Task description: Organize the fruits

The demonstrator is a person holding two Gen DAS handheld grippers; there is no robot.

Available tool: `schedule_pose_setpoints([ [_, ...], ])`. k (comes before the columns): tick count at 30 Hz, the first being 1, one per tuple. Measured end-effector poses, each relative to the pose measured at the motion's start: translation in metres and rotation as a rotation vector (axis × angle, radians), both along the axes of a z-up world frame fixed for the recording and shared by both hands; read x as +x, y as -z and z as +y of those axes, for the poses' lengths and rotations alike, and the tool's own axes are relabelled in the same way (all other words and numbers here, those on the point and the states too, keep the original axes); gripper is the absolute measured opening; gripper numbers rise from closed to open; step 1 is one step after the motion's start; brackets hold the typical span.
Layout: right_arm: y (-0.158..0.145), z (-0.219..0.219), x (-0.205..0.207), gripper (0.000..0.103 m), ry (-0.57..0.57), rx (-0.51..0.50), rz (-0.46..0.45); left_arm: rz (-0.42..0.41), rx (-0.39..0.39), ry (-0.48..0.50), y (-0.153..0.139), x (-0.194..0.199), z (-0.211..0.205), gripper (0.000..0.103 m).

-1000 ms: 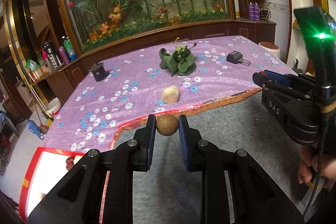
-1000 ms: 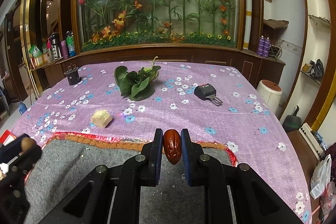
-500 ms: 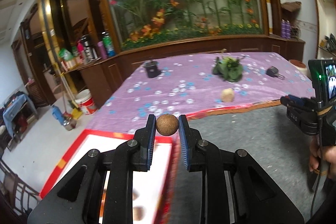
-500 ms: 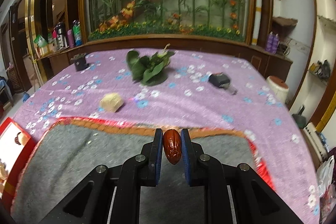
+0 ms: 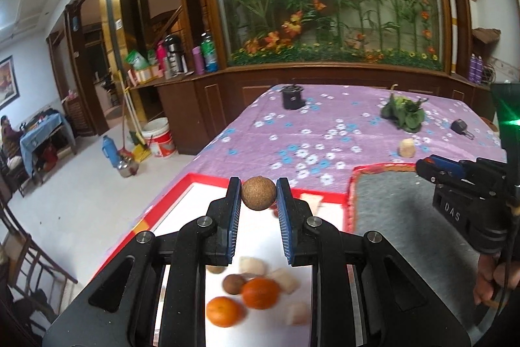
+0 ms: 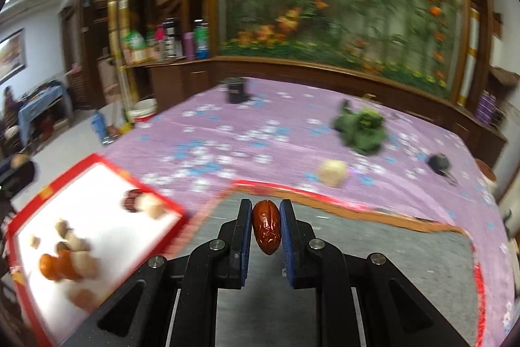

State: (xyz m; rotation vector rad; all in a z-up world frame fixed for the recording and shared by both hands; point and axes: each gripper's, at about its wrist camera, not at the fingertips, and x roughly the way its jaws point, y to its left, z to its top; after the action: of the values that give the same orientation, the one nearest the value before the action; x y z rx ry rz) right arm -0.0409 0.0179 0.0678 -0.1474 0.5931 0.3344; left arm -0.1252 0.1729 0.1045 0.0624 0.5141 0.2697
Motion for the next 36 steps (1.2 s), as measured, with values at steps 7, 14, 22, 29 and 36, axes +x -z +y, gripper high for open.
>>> schedule_pose_setpoints([
  [7,0.008,0.065,-0.013,0.016,-0.146,0.038,0.082,0.026,-0.031,-0.055,0.016,-0.001,0.033,0.021],
  [14,0.029,0.095,-0.016,0.016,-0.223,0.060,0.160,0.067,-0.042,-0.086,0.034,0.005,0.051,0.021],
  [22,0.049,0.110,-0.004,0.017,-0.261,0.060,0.221,0.110,-0.032,-0.128,0.050,0.013,0.062,0.021],
  [29,0.043,0.102,-0.007,0.044,-0.289,0.138,0.180,0.125,-0.016,-0.173,0.052,0.014,0.064,0.047],
  [36,0.024,0.070,-0.005,0.046,-0.235,0.256,0.149,0.058,0.011,-0.168,0.031,0.000,0.049,0.067],
])
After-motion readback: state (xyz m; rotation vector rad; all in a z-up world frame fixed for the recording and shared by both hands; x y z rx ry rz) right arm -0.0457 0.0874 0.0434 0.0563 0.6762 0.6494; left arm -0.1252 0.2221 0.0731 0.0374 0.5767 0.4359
